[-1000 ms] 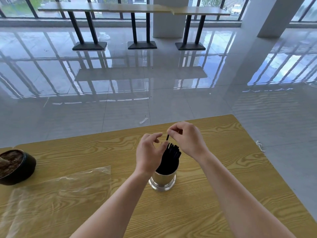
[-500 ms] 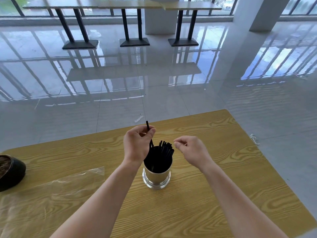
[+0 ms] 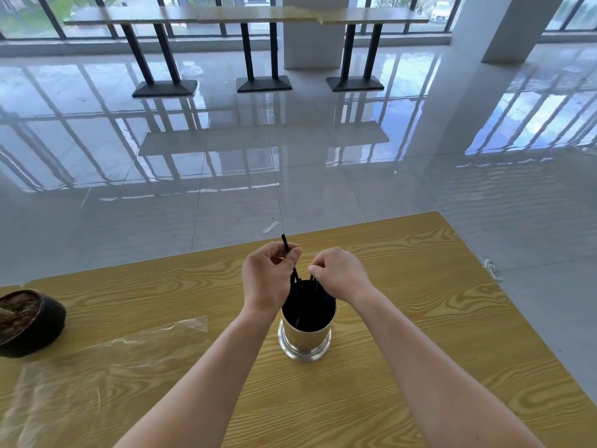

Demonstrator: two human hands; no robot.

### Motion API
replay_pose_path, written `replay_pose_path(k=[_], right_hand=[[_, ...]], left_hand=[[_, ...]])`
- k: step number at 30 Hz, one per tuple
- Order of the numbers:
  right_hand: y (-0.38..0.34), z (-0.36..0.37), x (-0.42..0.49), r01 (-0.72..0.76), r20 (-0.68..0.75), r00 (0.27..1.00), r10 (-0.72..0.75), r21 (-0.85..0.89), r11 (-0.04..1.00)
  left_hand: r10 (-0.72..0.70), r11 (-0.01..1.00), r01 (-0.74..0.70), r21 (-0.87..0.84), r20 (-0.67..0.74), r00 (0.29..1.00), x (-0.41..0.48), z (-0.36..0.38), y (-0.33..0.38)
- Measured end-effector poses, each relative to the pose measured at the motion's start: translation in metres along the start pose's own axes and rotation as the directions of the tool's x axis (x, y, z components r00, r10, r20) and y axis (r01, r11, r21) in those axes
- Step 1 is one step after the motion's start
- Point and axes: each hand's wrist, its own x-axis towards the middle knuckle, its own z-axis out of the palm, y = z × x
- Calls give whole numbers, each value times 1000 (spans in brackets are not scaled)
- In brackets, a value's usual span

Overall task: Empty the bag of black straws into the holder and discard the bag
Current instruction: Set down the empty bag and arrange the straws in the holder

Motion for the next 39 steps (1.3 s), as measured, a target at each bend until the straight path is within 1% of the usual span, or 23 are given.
replay_pose_path(k=[3, 7, 10, 13, 16, 19, 23, 25, 27, 29, 31, 37, 39], right_hand=[[1, 0, 0, 5, -49, 999, -3, 41, 999], [5, -4, -3, 58, -177, 984, -34, 130, 990], [5, -11, -5, 92, -270, 962, -31, 215, 972], [-1, -24, -6, 162, -358, 932, -53, 282, 945], [-12, -36, -8, 226, -379, 921, -87, 341, 912], [-20, -40, -11, 258, -354, 929, -111, 400, 879], [-16, -37, -13, 274, -336, 932, -135, 411, 869], [-9, -33, -13, 222, -271, 954, -131, 343, 913], [-2, -25, -15, 183, -142, 977, -160, 171, 968], [2, -17, -16, 170, -53, 985, -167, 62, 983], [2, -12, -17, 143, -29, 990, -141, 50, 989], [2, -5, -12, 95, 56, 994, -98, 48, 994], [3, -2, -13, 108, 45, 993, -110, 39, 993]], left_hand=[[7, 1000, -7, 13, 4, 1000, 0, 0, -2], [5, 1000, -5, 13, 21, 1000, -2, 2, -4], [-20, 1000, 20, 15, 33, 999, -1, 5, -5], [-35, 999, 33, 31, 71, 997, 1, 7, -4], [-34, 997, 23, 76, 142, 989, 4, 10, 0], [-2, 991, -25, 134, 198, 980, 5, 13, 3], [32, 980, -66, 186, 182, 983, 6, 9, 0], [29, 983, -56, 175, 155, 987, 6, 5, -2], [9, 990, -27, 136, 134, 991, 7, 2, -4], [-26, 996, 16, 89, 106, 994, 7, 0, -5], [-44, 998, 39, 57, 84, 996, 7, -1, -5], [-19, 1000, 19, 12, 42, 999, 6, -2, 0], [-17, 1000, 17, -3, 24, 1000, 7, -3, 2]])
